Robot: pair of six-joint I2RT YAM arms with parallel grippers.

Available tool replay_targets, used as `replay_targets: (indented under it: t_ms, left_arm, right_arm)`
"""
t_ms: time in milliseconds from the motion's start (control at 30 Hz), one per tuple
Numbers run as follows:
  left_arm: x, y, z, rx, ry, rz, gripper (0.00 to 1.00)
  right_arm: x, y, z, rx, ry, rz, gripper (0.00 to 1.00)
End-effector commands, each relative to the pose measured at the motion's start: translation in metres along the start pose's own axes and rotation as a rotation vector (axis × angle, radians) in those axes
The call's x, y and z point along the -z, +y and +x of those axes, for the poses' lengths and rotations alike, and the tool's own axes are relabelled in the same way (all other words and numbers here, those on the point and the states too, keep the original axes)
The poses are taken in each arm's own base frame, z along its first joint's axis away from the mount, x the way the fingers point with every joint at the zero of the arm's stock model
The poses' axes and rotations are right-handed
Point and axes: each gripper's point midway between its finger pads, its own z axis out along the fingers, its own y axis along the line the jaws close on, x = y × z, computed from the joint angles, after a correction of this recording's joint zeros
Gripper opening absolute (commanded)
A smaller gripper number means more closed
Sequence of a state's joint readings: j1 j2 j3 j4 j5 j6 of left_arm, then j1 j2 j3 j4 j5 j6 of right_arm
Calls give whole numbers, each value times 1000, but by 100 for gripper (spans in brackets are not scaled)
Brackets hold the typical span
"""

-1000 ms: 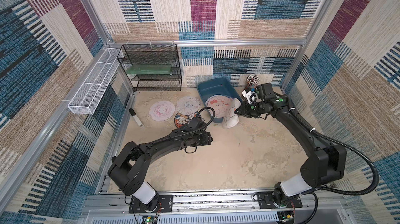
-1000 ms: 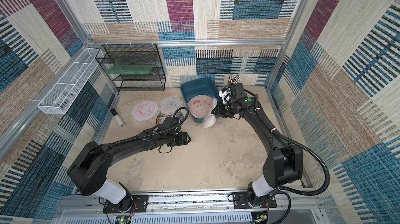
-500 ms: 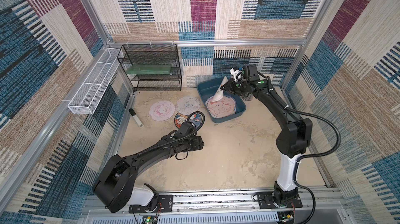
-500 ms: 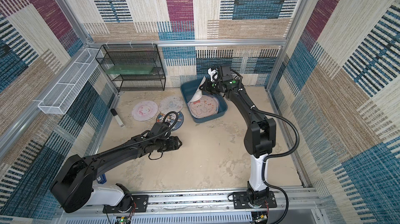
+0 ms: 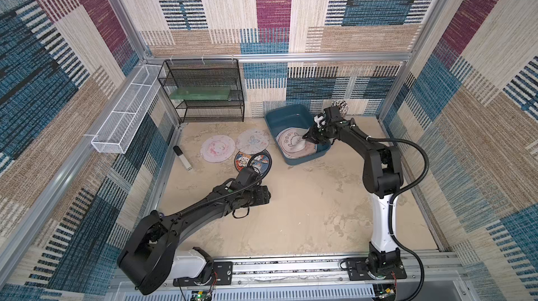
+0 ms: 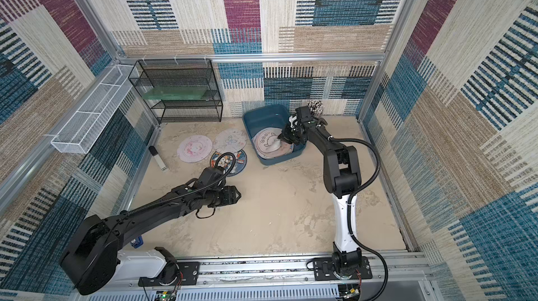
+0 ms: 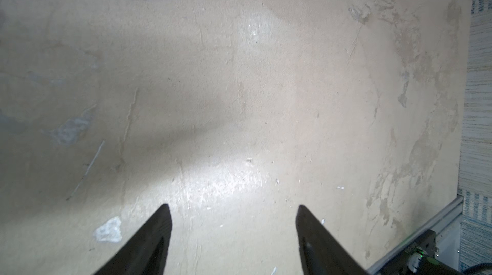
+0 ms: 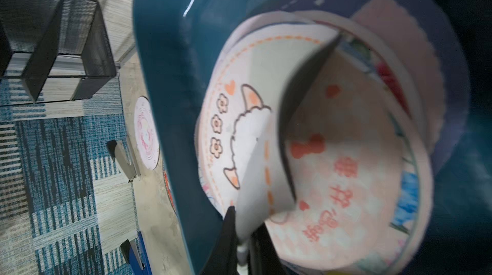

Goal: Put the coasters into the storage box
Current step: Place the coaster in the storage box.

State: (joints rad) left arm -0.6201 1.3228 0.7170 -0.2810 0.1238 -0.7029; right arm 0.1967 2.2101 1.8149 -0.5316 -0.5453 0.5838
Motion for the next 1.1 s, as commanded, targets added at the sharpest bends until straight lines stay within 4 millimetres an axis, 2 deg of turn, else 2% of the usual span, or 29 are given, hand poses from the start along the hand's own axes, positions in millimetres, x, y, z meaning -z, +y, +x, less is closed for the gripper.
replay_targets:
  t_ms: [0, 100, 200, 267, 467, 600, 767, 1067]
  left_arm:
    - [0, 0, -4, 1, -15, -8, 73]
    - [-1, -2, -6, 1, -16, -4, 73]
    - [0, -3, -8, -1, -18, -4, 73]
    - [1, -3, -8, -3, -21, -6, 74]
    - [5, 3, -10, 3, -33, -28, 75]
    - [7, 10, -15, 22, -44, -40, 76]
    - [11, 21, -26, 58, -60, -57, 77]
    - [17, 47, -50, 127, -75, -85, 77]
  right_arm:
    - [3, -2, -4, -5, -19, 0, 14]
    - [6, -9, -5, -20, -22, 32, 21]
    - [13, -10, -7, -23, -38, 61, 42]
    - [20, -7, -8, -19, -51, 73, 53]
    - [38, 2, 0, -10, -55, 100, 70]
    - [43, 5, 14, 12, -31, 132, 79]
    - [49, 15, 31, 62, -29, 151, 81]
    - [41, 80, 70, 244, 13, 72, 82]
